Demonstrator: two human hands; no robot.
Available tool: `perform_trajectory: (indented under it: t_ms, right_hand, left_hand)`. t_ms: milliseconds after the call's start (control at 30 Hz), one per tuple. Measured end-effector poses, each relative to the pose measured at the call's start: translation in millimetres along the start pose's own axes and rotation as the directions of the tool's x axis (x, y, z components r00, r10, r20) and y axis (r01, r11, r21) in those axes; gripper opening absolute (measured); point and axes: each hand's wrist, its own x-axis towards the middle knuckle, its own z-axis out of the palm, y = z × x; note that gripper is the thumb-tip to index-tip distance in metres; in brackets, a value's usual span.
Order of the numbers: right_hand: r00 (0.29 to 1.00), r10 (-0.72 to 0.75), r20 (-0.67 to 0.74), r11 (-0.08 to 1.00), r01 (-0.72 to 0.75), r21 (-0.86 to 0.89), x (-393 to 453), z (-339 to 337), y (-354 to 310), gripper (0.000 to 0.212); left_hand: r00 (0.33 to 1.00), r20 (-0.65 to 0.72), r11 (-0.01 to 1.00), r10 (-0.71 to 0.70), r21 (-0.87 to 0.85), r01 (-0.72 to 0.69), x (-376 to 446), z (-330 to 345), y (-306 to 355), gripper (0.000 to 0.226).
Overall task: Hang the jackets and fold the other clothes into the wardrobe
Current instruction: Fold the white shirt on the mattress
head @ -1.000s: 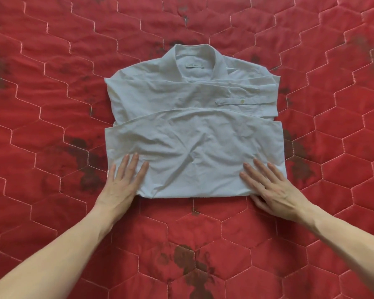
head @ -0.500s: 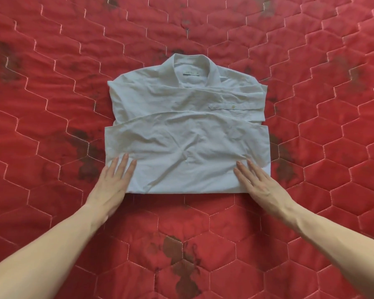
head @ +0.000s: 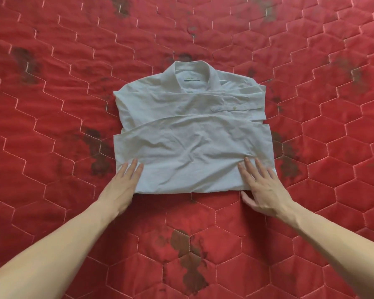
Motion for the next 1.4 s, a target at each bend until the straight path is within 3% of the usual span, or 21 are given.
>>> perform_trajectory:
  t_ms: [100,233,400,500,633,733,833,867,933,1000,1100,1200,1267,1333,1400]
  right_hand:
    - [0.998,0.062,-0.027,0.997,-0.064,-0.049,6.3,-4.7,-14.4,0.083]
    - [0.996,0.057,-0.063,0.942,-0.075,-0.328,17.2,-7.5,-33.1,0.051]
    - [0.997,0.026,-0.075,0.870,-0.059,-0.490,12.5,-12.1,-32.8,0.054]
    - [0.992,-0.031,-0.122,0.930,-0.016,-0.366,6.7,-11.9,-23.2,0.062]
    - [0.988,0.004,-0.158,0.984,-0.032,-0.175,-15.3,-2.9,-10.7,0.059]
    - [0.974,-0.076,-0.212,0.996,0.063,-0.071,-37.8,4.0,-4.3,0.073]
    - [0.992,-0.123,-0.007,0.991,0.123,0.051,-65.9,0.3,-3.8,0.074]
    - [0.995,-0.088,0.050,0.990,0.081,0.119,-75.7,-2.1,-4.9,0.072]
    - [0.999,0.020,0.029,0.964,-0.027,0.266,-96.4,-8.6,-11.4,0.064]
    - [0.995,0.094,0.018,0.924,-0.094,0.371,-117.9,-13.0,-16.6,0.053]
    - [0.985,0.171,-0.013,0.911,-0.154,0.382,-134.6,-18.9,-20.3,0.024]
    - [0.954,0.253,-0.162,0.900,-0.171,0.401,-134.5,-29.6,-20.4,0.029]
    - [0.918,0.307,-0.253,0.881,-0.173,0.441,-130.8,-38.4,-19.4,0.029]
    - [0.861,0.417,-0.292,0.808,-0.204,0.554,-123.0,-47.8,-14.1,0.028]
    - [0.831,0.475,-0.289,0.730,-0.189,0.657,-110.8,-57.0,-6.6,0.030]
  left_hand:
    - [1.000,-0.001,0.998,0.008,-0.057,-0.008,0.1,-2.5,-2.6,0.103]
    - [1.000,-0.001,0.997,0.006,-0.075,-0.006,0.6,-3.3,-5.4,0.101]
    - [1.000,-0.023,1.000,0.010,-0.011,-0.010,1.0,4.7,-3.9,0.103]
    - [1.000,-0.027,0.998,0.013,0.060,-0.011,0.4,4.6,-1.8,0.100]
    - [1.000,0.011,0.987,0.008,0.161,-0.010,-5.6,0.9,-3.2,0.097]
    - [1.000,0.017,0.982,0.013,0.186,-0.016,-18.9,0.0,-7.0,0.095]
    - [0.998,0.056,0.987,0.037,0.155,-0.045,-41.0,-2.8,-12.2,0.090]
    - [0.996,0.078,0.986,0.039,0.156,-0.051,-48.7,-4.5,-12.6,0.089]
    - [0.994,0.091,0.992,0.068,0.096,-0.077,-65.4,-14.0,-12.3,0.091]
    - [0.986,0.013,0.985,0.167,0.040,-0.168,-80.6,-23.9,-14.9,0.099]
    - [0.963,-0.052,0.963,0.265,-0.033,-0.267,-98.5,-32.9,-27.0,0.103]
    - [0.965,0.109,0.959,0.238,-0.185,-0.216,-103.0,-40.0,-42.1,0.076]
    - [0.950,0.181,0.963,0.256,-0.128,-0.236,-97.8,-48.5,-45.4,0.052]
    - [0.968,0.128,0.971,0.215,-0.136,-0.197,-93.2,-61.0,-52.6,0.040]
    - [0.992,0.062,0.952,0.112,-0.293,-0.089,-85.8,-85.2,-57.9,0.045]
